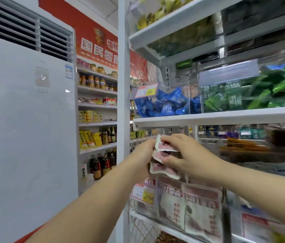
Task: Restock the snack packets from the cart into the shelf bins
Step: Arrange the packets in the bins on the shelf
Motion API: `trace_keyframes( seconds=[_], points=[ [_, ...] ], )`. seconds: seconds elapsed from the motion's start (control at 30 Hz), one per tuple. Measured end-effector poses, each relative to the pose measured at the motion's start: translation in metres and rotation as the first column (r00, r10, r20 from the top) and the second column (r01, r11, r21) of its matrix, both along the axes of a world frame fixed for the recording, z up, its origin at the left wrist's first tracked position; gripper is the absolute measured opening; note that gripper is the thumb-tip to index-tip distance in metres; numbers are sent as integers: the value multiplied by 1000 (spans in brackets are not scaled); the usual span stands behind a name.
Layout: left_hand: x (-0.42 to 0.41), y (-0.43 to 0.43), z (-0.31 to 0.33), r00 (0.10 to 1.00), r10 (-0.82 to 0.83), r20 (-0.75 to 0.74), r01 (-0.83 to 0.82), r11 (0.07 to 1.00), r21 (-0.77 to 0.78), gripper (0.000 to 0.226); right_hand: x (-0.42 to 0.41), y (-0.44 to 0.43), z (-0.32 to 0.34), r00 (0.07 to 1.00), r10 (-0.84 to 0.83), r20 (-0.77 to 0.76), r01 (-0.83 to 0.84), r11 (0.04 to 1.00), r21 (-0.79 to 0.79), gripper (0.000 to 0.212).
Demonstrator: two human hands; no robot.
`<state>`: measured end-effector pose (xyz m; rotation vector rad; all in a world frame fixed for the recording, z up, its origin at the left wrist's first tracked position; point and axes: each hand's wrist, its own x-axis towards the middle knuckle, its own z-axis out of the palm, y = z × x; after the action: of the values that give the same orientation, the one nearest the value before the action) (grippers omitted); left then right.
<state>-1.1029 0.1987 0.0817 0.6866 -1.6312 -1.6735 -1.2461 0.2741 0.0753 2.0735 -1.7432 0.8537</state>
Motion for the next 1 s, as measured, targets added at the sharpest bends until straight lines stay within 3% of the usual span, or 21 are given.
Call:
trace_keyframes(
  seconds=[0.13, 0.27, 0.43, 0.53, 0.63, 0.7, 0.8, 0.93, 1.0],
  points=[
    [-32, -42, 2, 992, 23, 124, -22, 1000, -11, 38, -27, -31, 1, 997, -68, 22, 67, 996, 63, 58],
    [-51, -71, 3, 980, 25, 198, -15, 998, -55, 30, -42, -50, 7, 994, -98, 37, 94, 992, 86, 55],
    [-61, -93, -8, 892, 71, 446, 51, 965, -256, 20, -57, -57, -10, 985, -170, -29, 172, 962, 211, 51],
    [-61, -99, -12, 879, 140, 455, 52, 922, -384, 20, -62, -55, -11, 976, -195, -95, 211, 955, 208, 46],
    [-58, -107, -9, 847, 343, 407, -30, 794, -607, 27, -62, -52, -10, 955, -226, -191, 259, 951, 170, 38],
    [-59, -115, -8, 835, 398, 379, -57, 749, -660, 32, -61, -47, -8, 932, -266, -248, 306, 941, 142, 38],
    [-68, -117, -11, 786, 454, 420, 25, 654, -756, 29, -59, -29, 4, 887, -332, -320, 384, 916, 115, 40],
    [-81, -125, -21, 553, 719, 422, 178, 393, -902, 31, -56, 5, 5, 848, -352, -397, 463, 855, 232, 36],
    [-78, -119, -22, 572, 743, 347, 179, 300, -937, 34, -54, 15, 3, 841, -334, -425, 487, 810, 327, 33]
  ],
)
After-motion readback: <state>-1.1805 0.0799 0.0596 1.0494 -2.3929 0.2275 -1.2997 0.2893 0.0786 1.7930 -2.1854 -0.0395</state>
